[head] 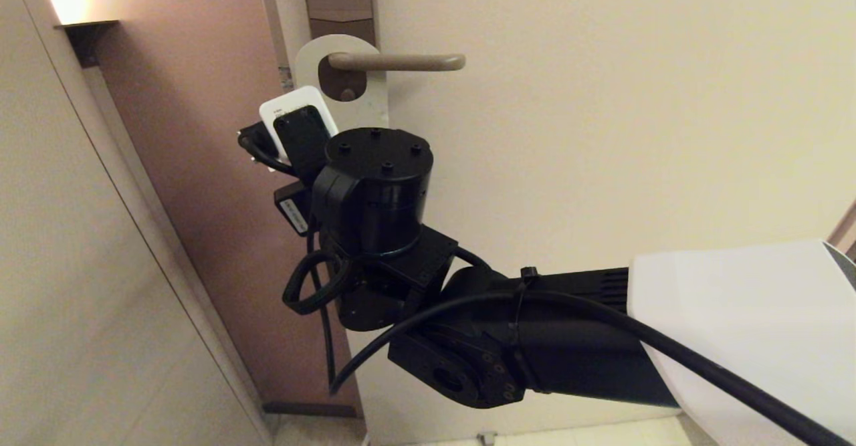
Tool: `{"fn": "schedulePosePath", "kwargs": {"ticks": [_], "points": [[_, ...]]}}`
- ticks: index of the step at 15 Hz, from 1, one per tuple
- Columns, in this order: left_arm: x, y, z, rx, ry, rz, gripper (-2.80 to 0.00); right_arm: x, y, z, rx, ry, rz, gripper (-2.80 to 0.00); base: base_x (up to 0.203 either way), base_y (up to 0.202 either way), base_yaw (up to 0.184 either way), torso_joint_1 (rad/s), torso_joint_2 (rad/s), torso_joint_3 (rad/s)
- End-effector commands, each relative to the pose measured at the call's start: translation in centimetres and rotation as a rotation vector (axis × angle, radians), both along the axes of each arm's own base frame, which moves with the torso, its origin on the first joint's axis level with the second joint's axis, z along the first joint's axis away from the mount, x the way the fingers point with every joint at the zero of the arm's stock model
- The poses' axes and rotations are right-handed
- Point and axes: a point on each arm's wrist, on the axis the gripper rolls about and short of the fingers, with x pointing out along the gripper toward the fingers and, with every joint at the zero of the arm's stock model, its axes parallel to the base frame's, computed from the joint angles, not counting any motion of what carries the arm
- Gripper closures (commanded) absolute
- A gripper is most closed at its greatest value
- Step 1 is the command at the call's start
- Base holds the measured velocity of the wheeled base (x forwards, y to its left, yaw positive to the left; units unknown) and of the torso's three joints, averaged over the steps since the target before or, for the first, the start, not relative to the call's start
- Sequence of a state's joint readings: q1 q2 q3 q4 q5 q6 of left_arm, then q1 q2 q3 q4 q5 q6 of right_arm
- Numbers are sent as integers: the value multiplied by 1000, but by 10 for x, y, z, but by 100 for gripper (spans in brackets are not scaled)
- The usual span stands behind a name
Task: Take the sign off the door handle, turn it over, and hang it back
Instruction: Hang the sign back with the other side facing out
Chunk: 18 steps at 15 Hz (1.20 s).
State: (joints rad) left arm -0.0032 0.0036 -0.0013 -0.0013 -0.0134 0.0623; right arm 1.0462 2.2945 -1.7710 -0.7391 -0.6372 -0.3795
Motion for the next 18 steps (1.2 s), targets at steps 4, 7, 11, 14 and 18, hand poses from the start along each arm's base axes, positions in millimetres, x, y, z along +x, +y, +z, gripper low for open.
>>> {"fn": "schedulePosePath", "kwargs": {"ticks": [4,7,11,14,18], "points": [[0,0,0,1,-1,0,0,12,6,-6,5,-15,-21,0,0,0,0,0,0,0],[0,0,0,1,-1,0,0,17,7,-7,9,-19,-29,0,0,0,0,0,0,0],[0,0,0,1,0,0,0,13,2,1,1,-29,-31,0,0,0,0,0,0,0],[0,0,0,1,-1,0,0,6,-10,20,-8,-49,-38,0,0,0,0,0,0,0],[0,0,0,1,-1,0,0,-3,-38,19,-97,1,-53,0,0,0,0,0,0,0]]}}
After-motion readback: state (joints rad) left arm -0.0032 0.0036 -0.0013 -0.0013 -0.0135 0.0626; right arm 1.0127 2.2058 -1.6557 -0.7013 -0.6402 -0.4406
